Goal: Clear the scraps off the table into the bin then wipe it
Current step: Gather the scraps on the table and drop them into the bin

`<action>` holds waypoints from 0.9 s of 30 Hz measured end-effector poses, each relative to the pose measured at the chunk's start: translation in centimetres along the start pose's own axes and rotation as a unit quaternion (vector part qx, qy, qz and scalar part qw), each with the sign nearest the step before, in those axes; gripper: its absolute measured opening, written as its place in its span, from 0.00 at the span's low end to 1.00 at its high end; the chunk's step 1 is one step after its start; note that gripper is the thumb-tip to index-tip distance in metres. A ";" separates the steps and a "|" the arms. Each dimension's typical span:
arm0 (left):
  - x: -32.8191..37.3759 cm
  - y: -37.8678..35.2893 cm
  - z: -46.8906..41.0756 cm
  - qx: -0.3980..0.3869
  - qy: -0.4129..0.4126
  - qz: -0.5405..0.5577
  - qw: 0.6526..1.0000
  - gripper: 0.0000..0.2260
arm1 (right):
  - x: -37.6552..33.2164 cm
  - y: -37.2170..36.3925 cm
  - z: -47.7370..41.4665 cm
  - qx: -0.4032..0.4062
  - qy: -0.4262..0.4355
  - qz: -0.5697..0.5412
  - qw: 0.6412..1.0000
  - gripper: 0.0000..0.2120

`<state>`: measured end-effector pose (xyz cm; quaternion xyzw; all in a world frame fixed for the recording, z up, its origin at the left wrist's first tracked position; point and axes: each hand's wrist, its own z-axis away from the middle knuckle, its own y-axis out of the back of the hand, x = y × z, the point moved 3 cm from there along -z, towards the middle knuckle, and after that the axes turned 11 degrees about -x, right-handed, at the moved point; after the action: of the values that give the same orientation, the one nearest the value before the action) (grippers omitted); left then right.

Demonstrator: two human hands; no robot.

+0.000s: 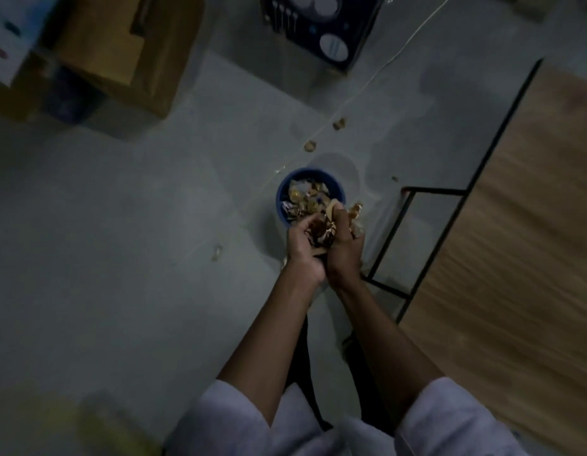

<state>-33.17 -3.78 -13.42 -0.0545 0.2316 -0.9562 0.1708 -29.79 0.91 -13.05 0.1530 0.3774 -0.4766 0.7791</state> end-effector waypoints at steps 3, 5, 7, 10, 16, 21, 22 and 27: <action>1.5 2.4 -6.2 0.021 0.003 -0.008 1.000 0.18 | 4.2 -0.4 -5.4 0.007 -0.024 0.021 0.999 0.09; 2.4 3.7 -10.8 0.031 0.015 -0.018 0.999 0.17 | 7.1 -0.3 -9.2 0.021 -0.039 0.023 0.999 0.10; 2.8 5.0 -15.4 0.017 0.025 -0.025 0.999 0.15 | 10.0 0.1 -13.0 0.039 -0.055 0.025 0.997 0.10; 3.1 6.9 -22.3 0.014 0.035 -0.061 0.997 0.11 | 14.2 1.0 -18.5 0.079 -0.066 0.004 0.995 0.08; 2.7 10.8 -32.8 0.018 0.054 -0.115 0.992 0.14 | 21.9 4.1 -27.3 0.144 -0.115 0.076 0.980 0.08; 3.4 12.9 -37.2 0.043 0.036 -0.117 0.992 0.13 | 24.4 4.6 -31.8 0.025 -0.180 0.089 0.979 0.20; 3.6 13.1 -37.8 0.045 0.030 -0.117 0.992 0.14 | 24.6 4.5 -32.6 -0.006 -0.190 0.099 0.977 0.25; 4.2 13.4 -39.6 0.036 0.006 -0.081 0.996 0.20 | 24.9 4.8 -34.8 -0.042 -0.228 0.067 0.971 0.34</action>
<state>-40.29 0.35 -54.68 -0.0610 0.1931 -0.9749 0.0928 -34.54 8.54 -55.22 0.0324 0.1987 -0.4298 0.8802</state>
